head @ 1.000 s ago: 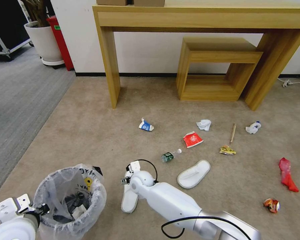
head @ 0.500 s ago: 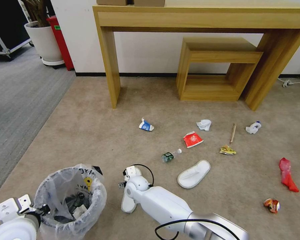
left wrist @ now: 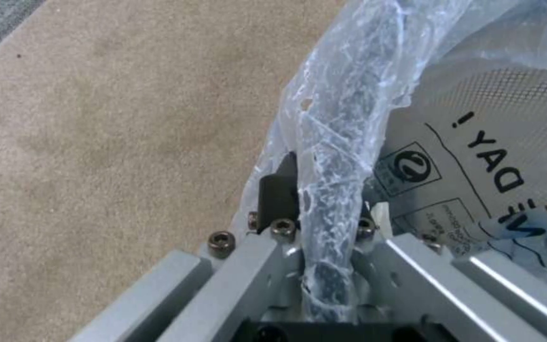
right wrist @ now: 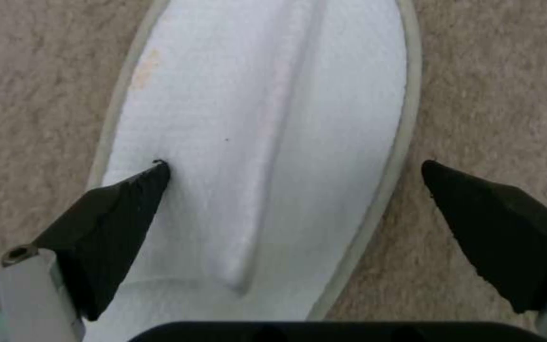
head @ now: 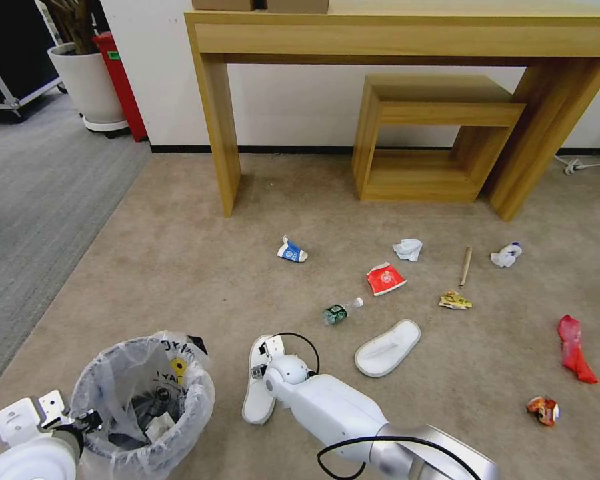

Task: Pick up the trash bin and place the garbage on the floor into it.

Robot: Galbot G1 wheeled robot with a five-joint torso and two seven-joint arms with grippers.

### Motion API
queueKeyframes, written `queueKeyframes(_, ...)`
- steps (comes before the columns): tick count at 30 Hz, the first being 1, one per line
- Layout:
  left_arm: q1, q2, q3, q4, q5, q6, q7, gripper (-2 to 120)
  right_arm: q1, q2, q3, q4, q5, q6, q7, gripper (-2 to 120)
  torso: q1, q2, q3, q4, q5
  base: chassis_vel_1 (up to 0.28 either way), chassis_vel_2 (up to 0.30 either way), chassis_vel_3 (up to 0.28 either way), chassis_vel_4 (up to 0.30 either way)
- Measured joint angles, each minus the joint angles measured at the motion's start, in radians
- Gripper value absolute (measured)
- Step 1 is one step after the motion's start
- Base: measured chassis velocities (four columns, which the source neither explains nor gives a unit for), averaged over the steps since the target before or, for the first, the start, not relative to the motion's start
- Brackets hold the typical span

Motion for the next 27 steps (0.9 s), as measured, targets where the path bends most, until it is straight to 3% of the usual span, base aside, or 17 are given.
queueKeyframes(10, 0.002, -0.003, 0.014, 0.0, 0.023, -0.001, 0.005, 0, -0.001, -0.001, -0.008, -0.016, -0.023, 0.046, -0.058, 84, 0.0, 0.0, 0.0, -0.0003, -0.0002, 0.0, 0.0, 0.0, 0.0)
queueKeyframes(19, 0.005, -0.012, 0.036, 0.001, 0.06, -0.001, 0.014, 0, 0.002, -0.003, -0.009, -0.006, -0.032, 0.07, -0.086, 57, 0.0, 0.0, 0.0, -0.0005, -0.0005, 0.0, 0.0, 0.0, 0.0)
queueKeyframes(21, 0.005, -0.012, 0.036, 0.001, 0.061, -0.001, 0.015, 0, 0.002, -0.003, -0.009, -0.004, -0.032, 0.071, -0.087, 55, 0.0, 0.0, 0.0, -0.0005, -0.0005, 0.0, 0.0, 0.0, 0.0)
queueKeyframes(22, 0.005, -0.013, 0.038, 0.001, 0.065, -0.001, 0.016, 0, 0.002, -0.002, -0.009, 0.004, -0.032, 0.073, -0.09, 46, 0.0, 0.0, 0.0, -0.0001, -0.0003, 0.0, 0.0, 0.0, 0.0)
queueKeyframes(24, 0.005, -0.013, 0.039, 0.001, 0.065, -0.001, 0.016, 0, 0.002, -0.002, -0.008, 0.004, -0.032, 0.073, -0.09, 46, 0.0, 0.0, 0.0, -0.0001, -0.0003, 0.0, 0.0, 0.0, 0.0)
queueKeyframes(26, 0.004, -0.011, 0.039, 0.001, 0.066, -0.001, 0.016, 0, 0.002, -0.002, -0.008, 0.018, -0.03, 0.073, -0.091, 31, 0.0, 0.0, 0.0, 0.0, -0.0001, 0.0, 0.0, 0.0, 0.0)
queueKeyframes(27, 0.004, -0.011, 0.04, 0.001, 0.067, -0.001, 0.016, 0, 0.002, -0.002, -0.008, 0.02, -0.03, 0.074, -0.091, 30, 0.0, 0.0, 0.0, 0.0, -0.0001, 0.0, 0.0, 0.0, 0.0)
